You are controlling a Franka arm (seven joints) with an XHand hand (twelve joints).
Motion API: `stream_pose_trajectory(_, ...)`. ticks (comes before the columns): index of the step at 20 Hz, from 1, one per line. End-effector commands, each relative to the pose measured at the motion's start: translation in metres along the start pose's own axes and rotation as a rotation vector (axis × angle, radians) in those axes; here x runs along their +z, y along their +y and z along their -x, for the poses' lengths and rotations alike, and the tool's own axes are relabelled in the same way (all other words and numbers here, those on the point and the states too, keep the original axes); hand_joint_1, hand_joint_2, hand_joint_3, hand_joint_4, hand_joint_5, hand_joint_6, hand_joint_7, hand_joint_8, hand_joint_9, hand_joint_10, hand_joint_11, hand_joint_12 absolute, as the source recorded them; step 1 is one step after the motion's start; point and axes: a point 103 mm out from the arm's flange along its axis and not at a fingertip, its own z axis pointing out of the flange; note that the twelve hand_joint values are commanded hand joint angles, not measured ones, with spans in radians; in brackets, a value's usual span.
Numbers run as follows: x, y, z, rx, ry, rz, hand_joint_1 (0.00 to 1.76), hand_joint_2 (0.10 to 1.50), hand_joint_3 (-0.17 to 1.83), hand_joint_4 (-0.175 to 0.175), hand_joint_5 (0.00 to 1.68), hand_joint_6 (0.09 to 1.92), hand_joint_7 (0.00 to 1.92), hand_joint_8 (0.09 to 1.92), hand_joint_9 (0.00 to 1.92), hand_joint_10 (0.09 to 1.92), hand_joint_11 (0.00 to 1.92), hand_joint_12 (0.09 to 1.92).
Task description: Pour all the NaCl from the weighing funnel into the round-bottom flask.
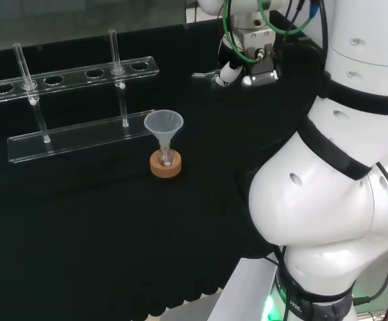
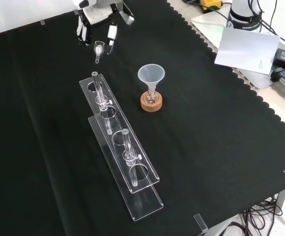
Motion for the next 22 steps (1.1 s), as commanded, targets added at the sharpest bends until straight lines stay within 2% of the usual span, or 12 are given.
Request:
stream_pose_trajectory(1, -0.017, -0.028, 0.001, 0.020, -0.019, 0.009, 1.11, 0.71, 0.57, 0.175, 1.26, 0.66, 0.85, 0.62, 1.24, 0.18, 1.11, 0.85)
stream_pose_trajectory(9, -0.037, -0.064, -0.009, 0.016, -0.036, 0.024, 1.11, 0.71, 0.57, 0.175, 1.26, 0.66, 0.84, 0.62, 1.24, 0.18, 1.12, 0.85)
stream_pose_trajectory(16, -0.051, -0.107, -0.038, 0.002, -0.045, 0.035, 1.11, 0.71, 0.56, 0.175, 1.26, 0.66, 0.84, 0.63, 1.24, 0.18, 1.12, 0.85)
stream_pose_trajectory(22, -0.053, -0.137, -0.062, -0.025, -0.093, 0.017, 1.11, 0.71, 0.56, 0.175, 1.26, 0.66, 0.83, 0.63, 1.24, 0.17, 1.12, 0.85)
